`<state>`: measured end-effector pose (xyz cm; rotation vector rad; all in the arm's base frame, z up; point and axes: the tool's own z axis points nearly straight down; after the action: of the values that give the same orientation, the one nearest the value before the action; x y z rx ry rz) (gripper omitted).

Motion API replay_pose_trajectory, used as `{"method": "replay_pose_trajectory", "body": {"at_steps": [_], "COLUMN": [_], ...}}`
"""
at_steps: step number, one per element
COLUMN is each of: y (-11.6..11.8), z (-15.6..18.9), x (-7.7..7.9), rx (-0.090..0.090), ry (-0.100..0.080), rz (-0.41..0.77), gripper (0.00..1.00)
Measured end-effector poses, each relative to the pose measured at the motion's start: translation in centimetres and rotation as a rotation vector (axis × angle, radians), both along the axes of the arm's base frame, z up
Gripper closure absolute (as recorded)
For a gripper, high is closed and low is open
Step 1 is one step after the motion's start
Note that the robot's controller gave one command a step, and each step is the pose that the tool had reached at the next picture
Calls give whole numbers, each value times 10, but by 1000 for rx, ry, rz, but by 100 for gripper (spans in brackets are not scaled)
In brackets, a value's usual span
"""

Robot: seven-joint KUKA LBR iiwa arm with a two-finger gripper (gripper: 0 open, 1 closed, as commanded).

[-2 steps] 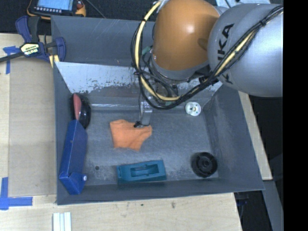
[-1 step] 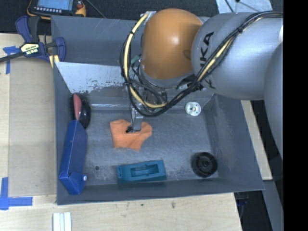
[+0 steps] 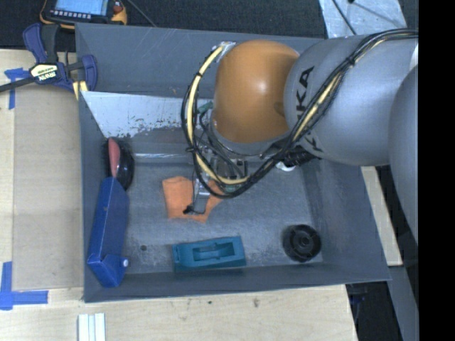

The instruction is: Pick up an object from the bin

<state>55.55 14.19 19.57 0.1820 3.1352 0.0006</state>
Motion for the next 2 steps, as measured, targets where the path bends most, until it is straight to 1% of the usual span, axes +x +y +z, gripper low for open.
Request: {"method": "replay_pose_trajectory", "body": {"at_steps": [1,2], "y": [11,-6], "z": [-18,-40], "x": [11,-20], "rx": [2,0], "ry": [-3,-2], "rz": [-193,-27], "gripper": [0,0]}}
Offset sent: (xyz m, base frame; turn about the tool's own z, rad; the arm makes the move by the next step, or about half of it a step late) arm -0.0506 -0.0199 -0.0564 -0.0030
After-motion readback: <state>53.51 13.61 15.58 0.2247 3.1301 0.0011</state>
